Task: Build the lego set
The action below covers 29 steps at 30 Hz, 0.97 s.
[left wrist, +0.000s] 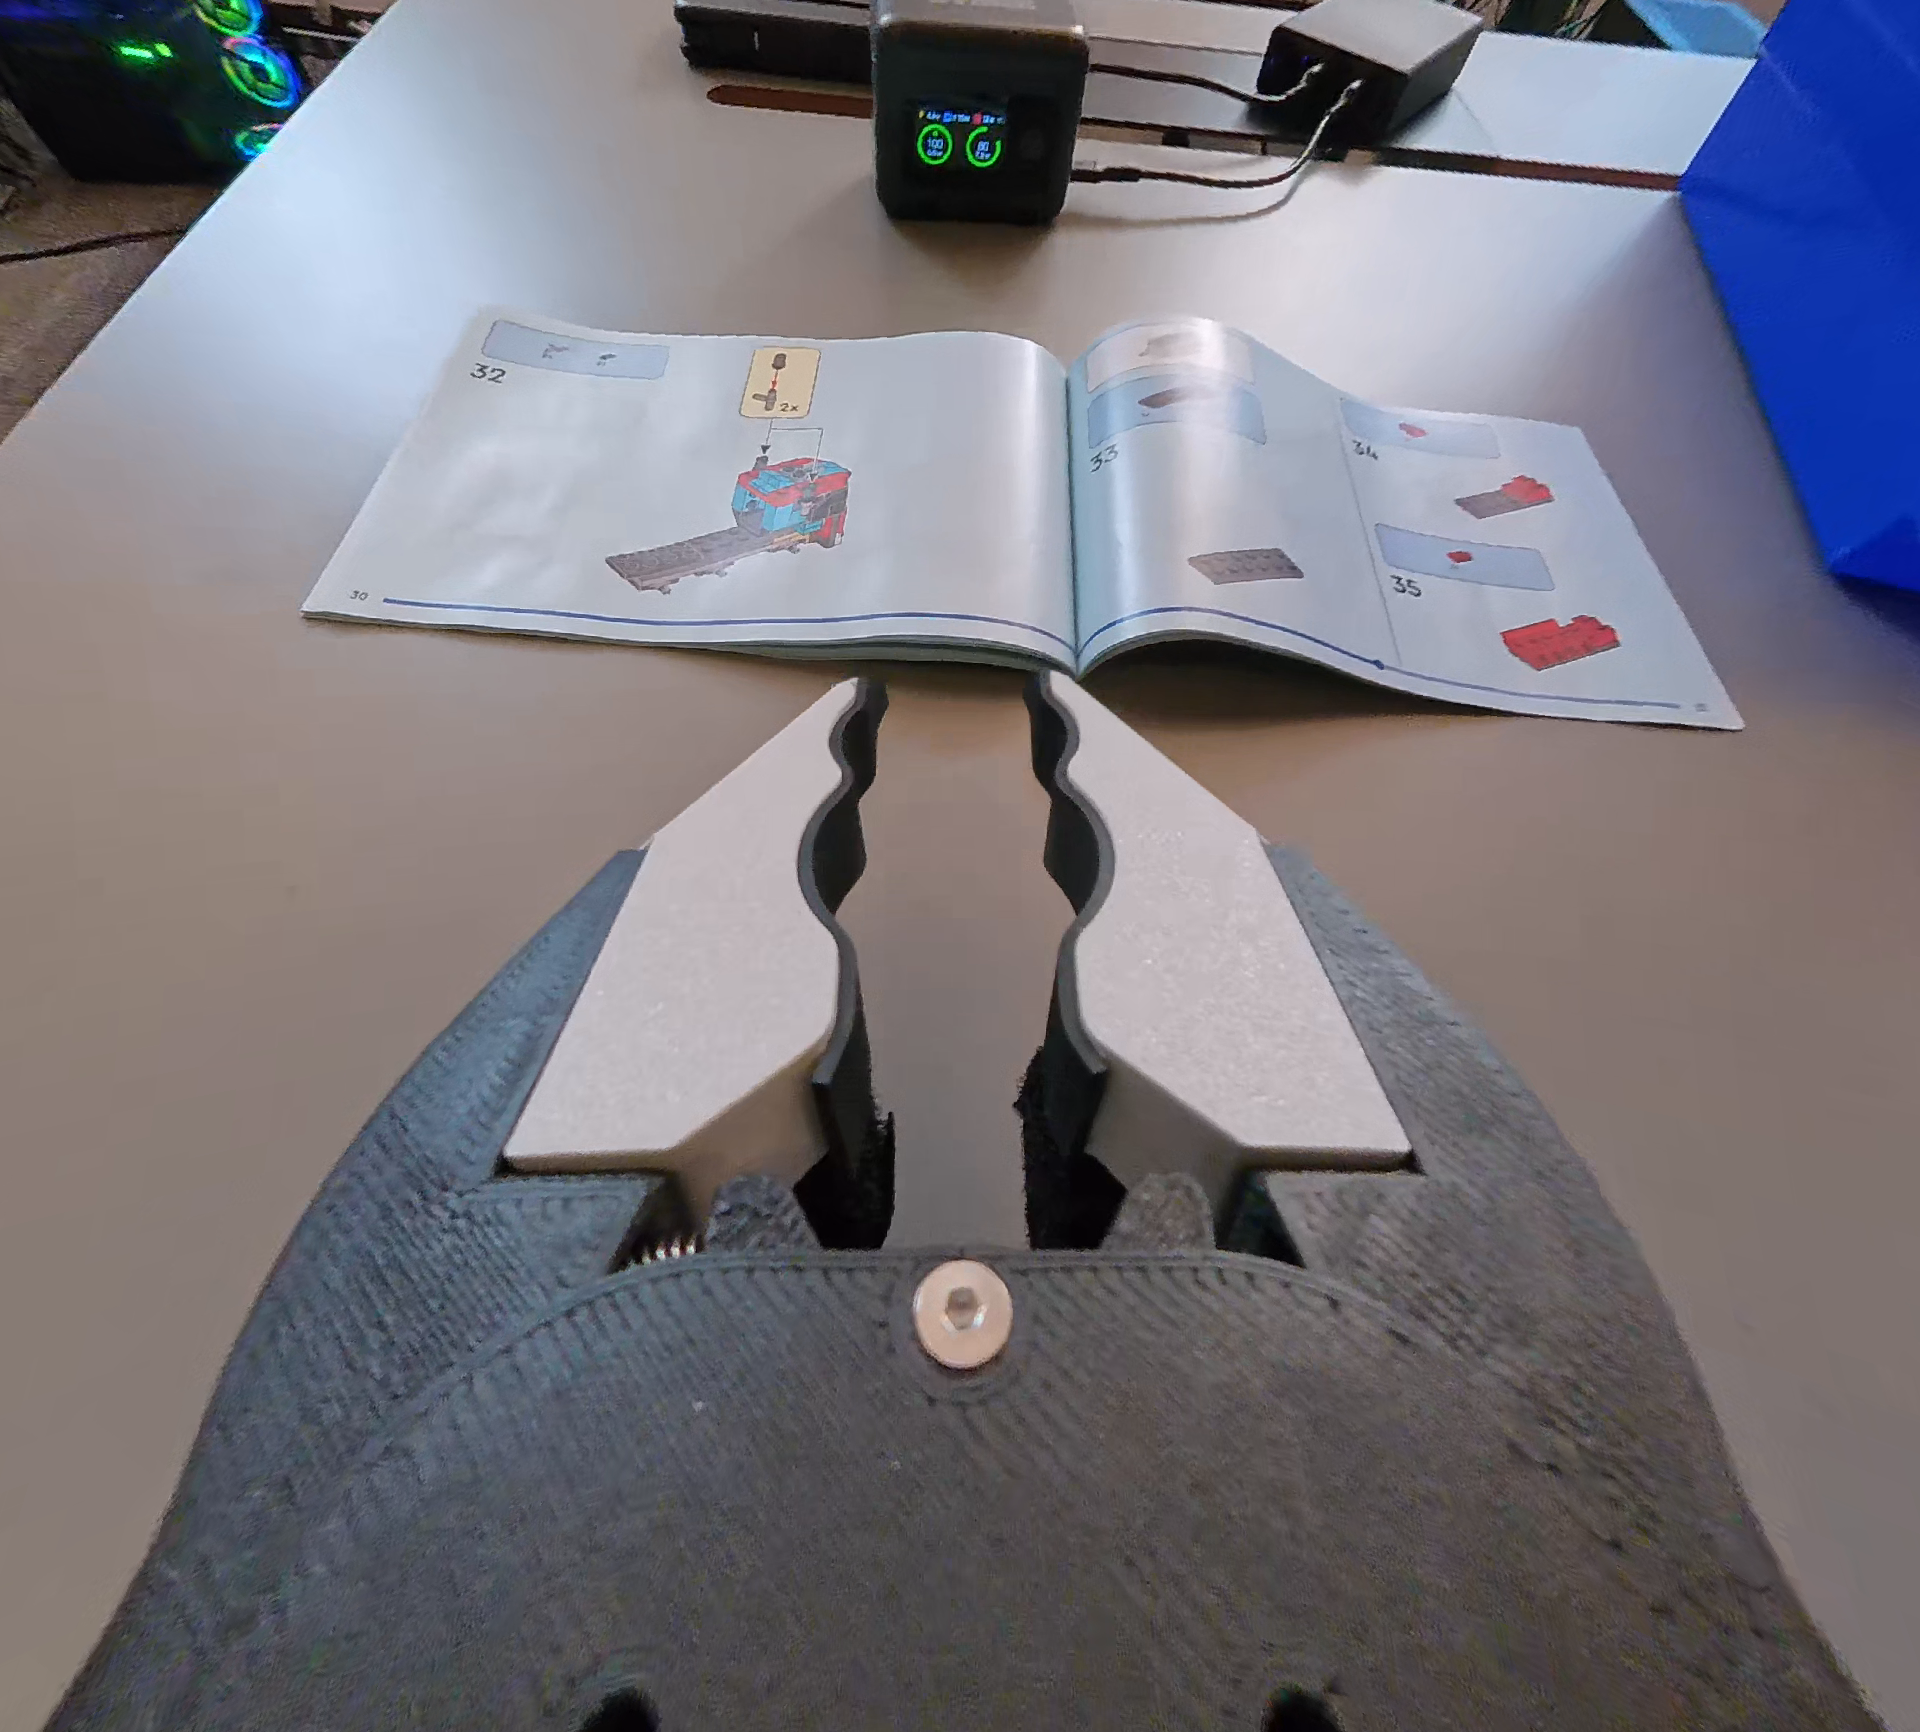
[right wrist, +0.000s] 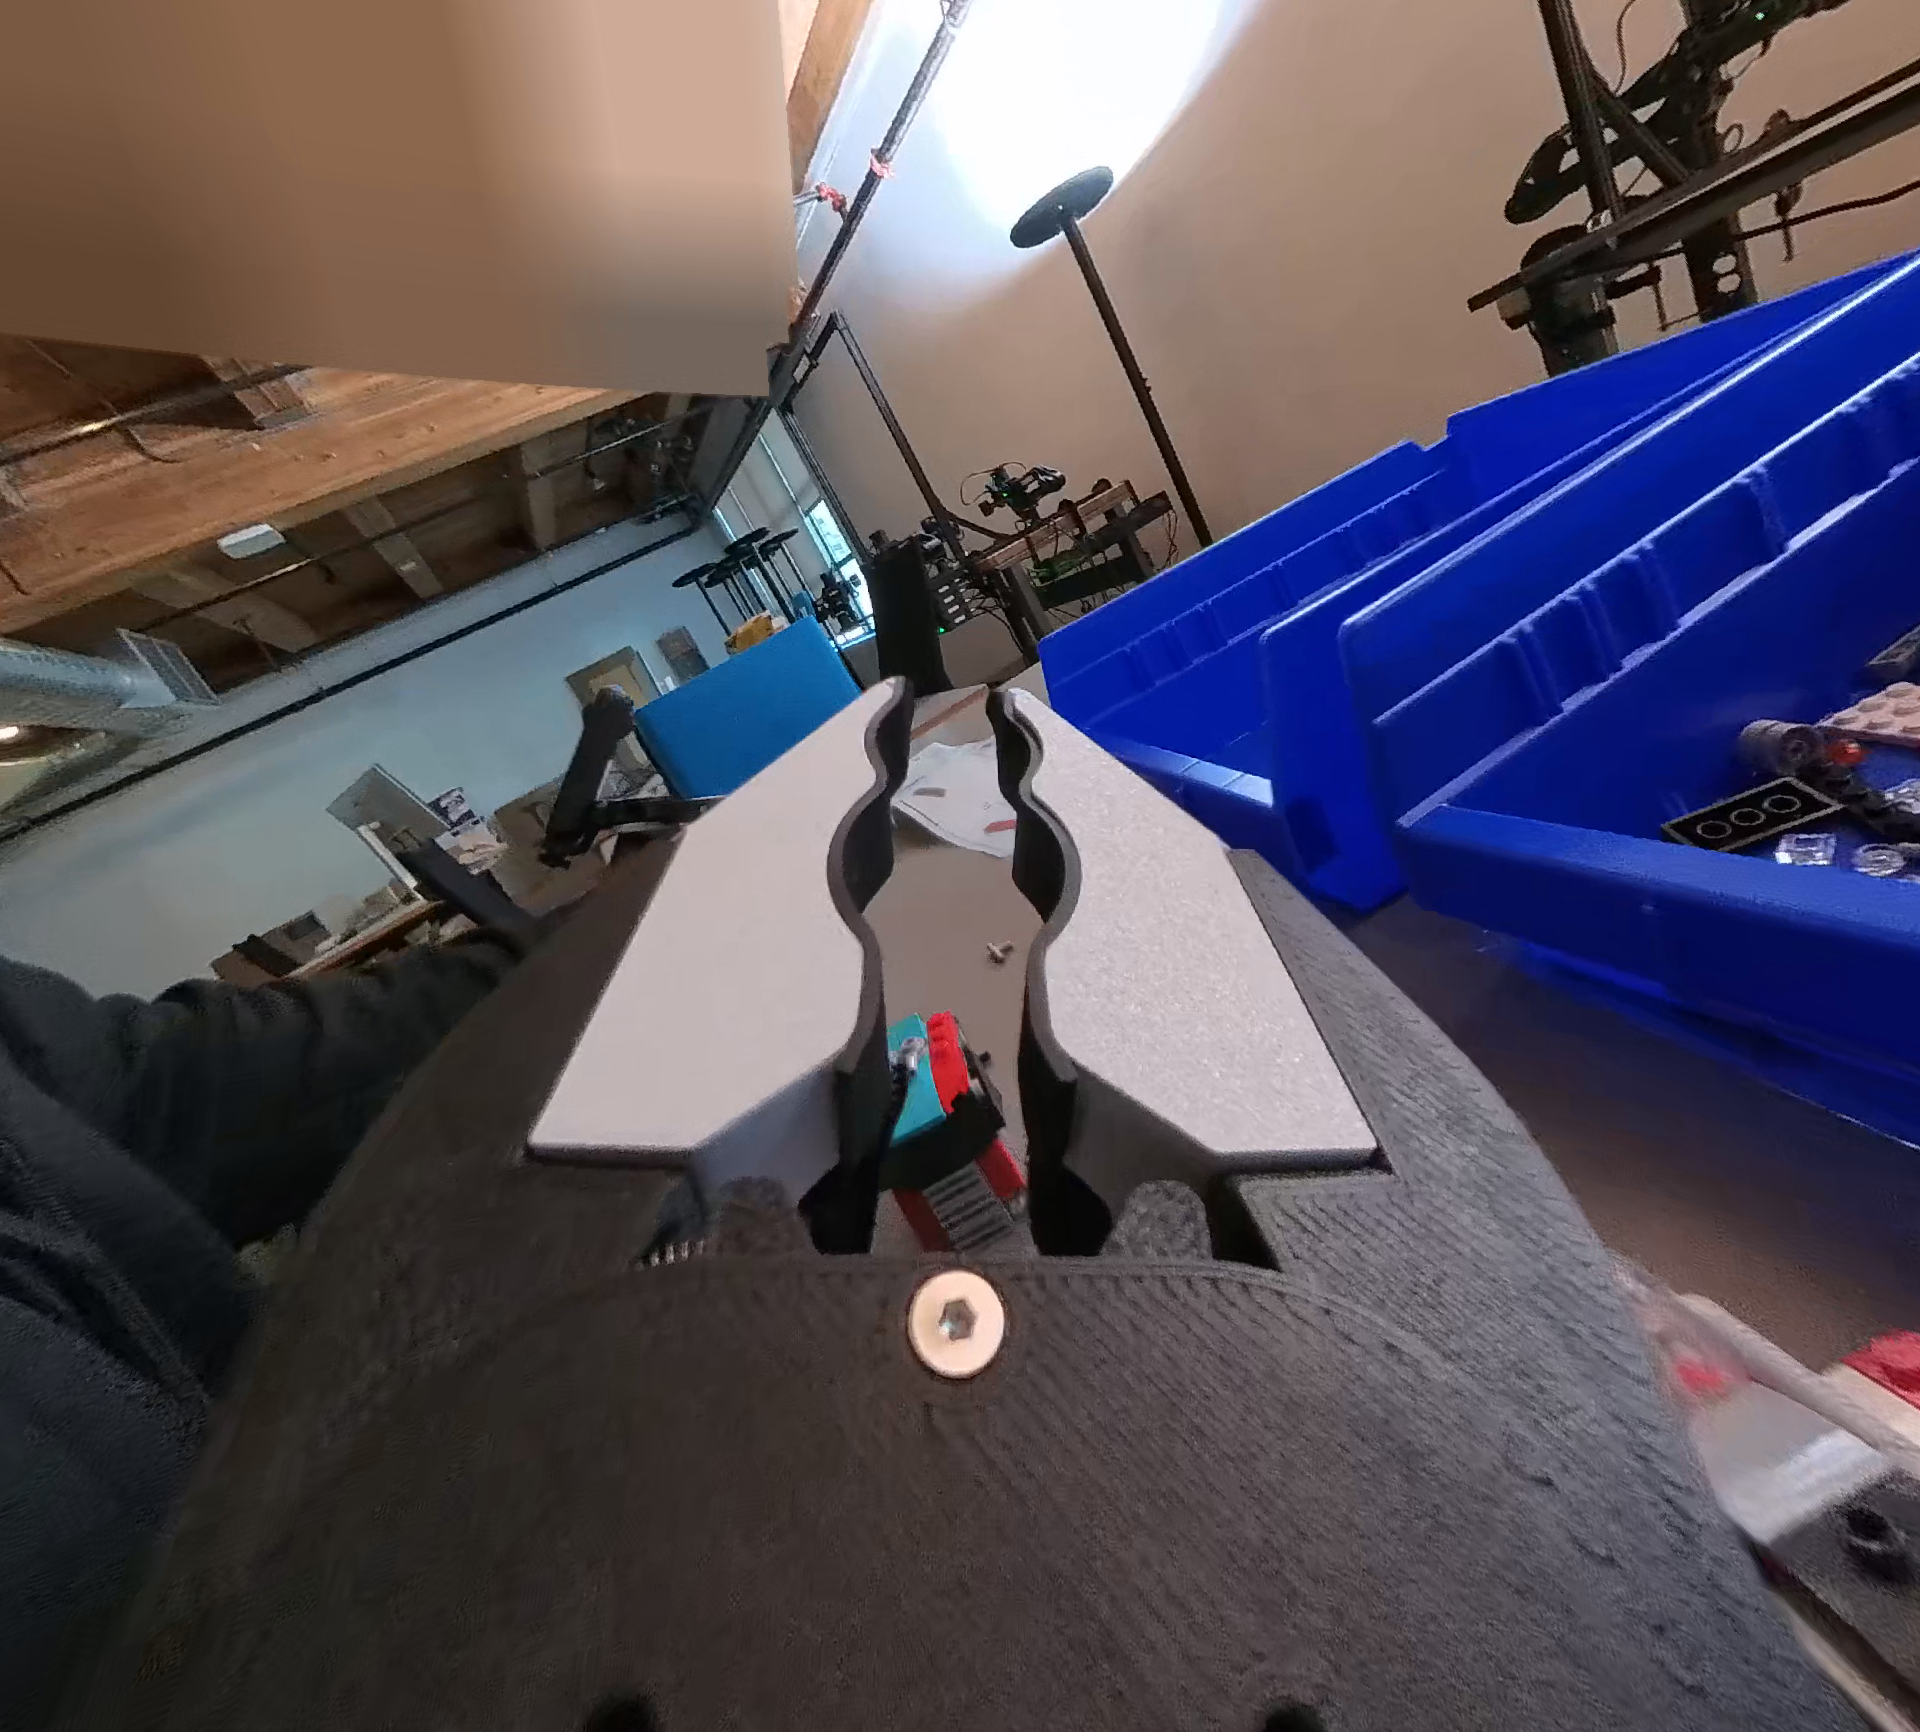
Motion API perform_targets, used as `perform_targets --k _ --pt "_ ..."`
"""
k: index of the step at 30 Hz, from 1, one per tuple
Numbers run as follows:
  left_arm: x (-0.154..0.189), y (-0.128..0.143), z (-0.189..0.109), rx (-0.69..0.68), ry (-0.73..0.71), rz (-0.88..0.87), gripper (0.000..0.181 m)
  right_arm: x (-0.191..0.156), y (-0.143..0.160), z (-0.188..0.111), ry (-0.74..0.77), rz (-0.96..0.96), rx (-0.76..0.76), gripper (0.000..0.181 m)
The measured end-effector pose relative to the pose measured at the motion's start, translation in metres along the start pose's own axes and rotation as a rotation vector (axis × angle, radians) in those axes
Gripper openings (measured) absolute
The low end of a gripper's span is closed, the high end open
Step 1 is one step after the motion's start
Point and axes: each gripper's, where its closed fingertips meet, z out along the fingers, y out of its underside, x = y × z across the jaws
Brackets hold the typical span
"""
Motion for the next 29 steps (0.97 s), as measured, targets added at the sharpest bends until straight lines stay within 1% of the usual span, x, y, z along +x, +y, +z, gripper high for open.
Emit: perform_targets --k 2,5,7,9,13,17,22,29 --pt "-0.001 0.001 0.001 -0.008 -0.023 0.014 0.03 0.002 -0.007 -0.007 0.0 -0.006 0.003 0.016" --pt "-0.004 0.002 0.001 -0.02 -0.06 0.03 0.03 -0.002 -0.024 -0.016 -0.047 0.03 0.038 0.015" --pt "-0.005 0.003 0.002 -0.03 -0.082 0.04 0.03 -0.007 -0.029 -0.021 -0.082 0.045 0.041 0.015" --pt "-0.006 0.005 0.003 -0.041 -0.098 0.049 0.03 -0.006 -0.031 -0.027 -0.084 0.042 0.037 0.015" --pt "-0.007 0.006 0.003 -0.05 -0.113 0.045 0.03 0.009 -0.041 -0.049 -0.028 0.048 0.072 0.015" --pt "-0.01 0.005 0.003 -0.043 -0.1 0.003 0.03 0.025 -0.053 -0.07 0.052 0.014 0.097 0.015" --pt "-0.013 0.007 0.004 -0.058 -0.085 -0.043 0.031 0.046 -0.057 -0.093 0.14 0.028 0.115 0.016" --pt "-0.011 0.013 0.009 -0.107 -0.125 0.018 0.031 0.058 -0.069 -0.11 0.168 0.046 0.169 0.016"
